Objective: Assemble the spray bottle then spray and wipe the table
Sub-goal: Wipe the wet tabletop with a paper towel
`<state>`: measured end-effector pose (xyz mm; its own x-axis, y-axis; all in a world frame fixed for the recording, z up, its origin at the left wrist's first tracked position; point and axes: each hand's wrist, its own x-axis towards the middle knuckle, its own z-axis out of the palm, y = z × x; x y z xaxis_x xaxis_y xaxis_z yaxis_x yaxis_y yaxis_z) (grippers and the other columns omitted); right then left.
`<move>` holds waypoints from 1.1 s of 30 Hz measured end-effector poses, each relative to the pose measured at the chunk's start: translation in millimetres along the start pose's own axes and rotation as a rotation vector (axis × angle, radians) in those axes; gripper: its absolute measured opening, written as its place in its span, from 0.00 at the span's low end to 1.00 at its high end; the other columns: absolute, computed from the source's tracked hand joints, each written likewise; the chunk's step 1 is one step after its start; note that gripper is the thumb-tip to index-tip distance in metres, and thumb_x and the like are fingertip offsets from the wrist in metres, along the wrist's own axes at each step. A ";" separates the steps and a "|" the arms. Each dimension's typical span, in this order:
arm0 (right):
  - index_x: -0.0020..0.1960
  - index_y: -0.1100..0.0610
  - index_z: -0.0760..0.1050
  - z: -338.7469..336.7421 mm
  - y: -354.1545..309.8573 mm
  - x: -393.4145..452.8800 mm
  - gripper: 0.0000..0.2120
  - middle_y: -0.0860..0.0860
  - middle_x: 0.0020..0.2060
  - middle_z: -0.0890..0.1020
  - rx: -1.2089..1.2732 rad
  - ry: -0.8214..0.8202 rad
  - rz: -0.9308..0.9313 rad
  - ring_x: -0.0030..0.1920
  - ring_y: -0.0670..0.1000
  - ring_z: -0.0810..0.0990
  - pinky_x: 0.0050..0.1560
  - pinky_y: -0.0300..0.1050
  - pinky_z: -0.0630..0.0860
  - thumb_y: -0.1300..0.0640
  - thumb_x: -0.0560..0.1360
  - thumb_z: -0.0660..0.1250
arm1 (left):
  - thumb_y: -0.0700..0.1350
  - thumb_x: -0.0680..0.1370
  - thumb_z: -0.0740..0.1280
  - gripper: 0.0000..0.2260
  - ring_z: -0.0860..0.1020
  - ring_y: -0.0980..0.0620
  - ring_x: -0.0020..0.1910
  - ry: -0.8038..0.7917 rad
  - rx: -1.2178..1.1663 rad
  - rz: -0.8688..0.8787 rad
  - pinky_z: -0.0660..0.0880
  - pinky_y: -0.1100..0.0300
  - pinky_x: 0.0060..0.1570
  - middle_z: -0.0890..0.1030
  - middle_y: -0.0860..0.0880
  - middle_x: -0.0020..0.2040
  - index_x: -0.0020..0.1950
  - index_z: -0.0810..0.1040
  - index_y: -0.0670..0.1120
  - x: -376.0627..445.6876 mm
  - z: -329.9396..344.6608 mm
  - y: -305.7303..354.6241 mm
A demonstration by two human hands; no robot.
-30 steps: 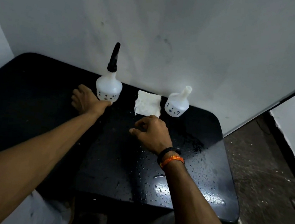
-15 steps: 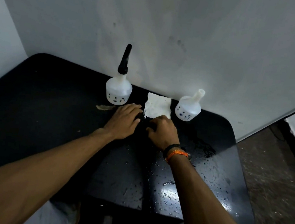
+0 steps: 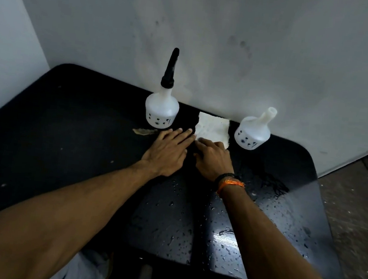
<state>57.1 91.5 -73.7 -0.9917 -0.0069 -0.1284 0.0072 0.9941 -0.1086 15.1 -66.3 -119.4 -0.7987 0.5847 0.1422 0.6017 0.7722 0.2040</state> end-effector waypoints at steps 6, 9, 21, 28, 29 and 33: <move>0.76 0.48 0.68 -3.6 -3.4 -1.3 0.24 0.48 0.75 0.71 0.007 0.007 -0.002 0.69 0.61 0.70 0.67 0.58 0.71 0.51 0.80 0.61 | 0.49 0.83 0.53 0.24 0.56 0.50 0.80 0.000 0.007 0.001 0.53 0.50 0.78 0.58 0.51 0.82 0.81 0.59 0.51 1.3 1.2 -0.9; 0.72 0.48 0.73 -4.5 -2.5 -3.1 0.21 0.48 0.70 0.76 0.021 0.035 -0.018 0.66 0.61 0.73 0.63 0.57 0.73 0.51 0.79 0.62 | 0.49 0.83 0.54 0.24 0.57 0.50 0.80 0.007 0.005 -0.007 0.53 0.50 0.77 0.60 0.52 0.81 0.80 0.61 0.52 3.1 3.8 -1.8; 0.72 0.51 0.74 -2.5 2.0 -0.9 0.19 0.47 0.71 0.75 0.055 0.090 0.002 0.67 0.59 0.74 0.63 0.58 0.74 0.53 0.82 0.59 | 0.49 0.83 0.55 0.24 0.57 0.51 0.80 0.027 0.004 -0.017 0.52 0.51 0.77 0.60 0.52 0.81 0.80 0.61 0.52 2.8 5.6 -1.5; 0.63 0.57 0.82 -8.7 9.8 3.5 0.14 0.51 0.64 0.82 0.358 0.302 0.104 0.63 0.58 0.79 0.63 0.52 0.76 0.55 0.80 0.67 | 0.51 0.82 0.52 0.25 0.58 0.51 0.80 0.025 0.010 -0.015 0.53 0.50 0.77 0.61 0.52 0.81 0.80 0.62 0.52 2.9 6.5 -3.2; 0.62 0.57 0.82 -10.3 10.3 4.1 0.14 0.51 0.63 0.83 0.418 0.320 0.140 0.64 0.56 0.79 0.65 0.50 0.75 0.55 0.78 0.68 | 0.51 0.81 0.52 0.25 0.58 0.51 0.80 0.025 0.012 -0.016 0.54 0.50 0.77 0.61 0.52 0.81 0.80 0.62 0.52 2.9 6.6 -3.3; 0.60 0.56 0.84 -10.8 11.5 2.8 0.14 0.52 0.60 0.85 0.441 0.296 0.176 0.63 0.54 0.81 0.66 0.49 0.75 0.57 0.76 0.71 | 0.51 0.82 0.54 0.25 0.59 0.51 0.80 0.021 0.033 -0.022 0.55 0.50 0.77 0.61 0.53 0.81 0.79 0.63 0.53 4.0 8.5 -3.0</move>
<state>53.1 104.1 -64.6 -0.9639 0.2492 0.0937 0.1659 0.8374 -0.5208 10.2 -64.2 -127.6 -0.8117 0.5621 0.1584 0.5834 0.7930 0.1754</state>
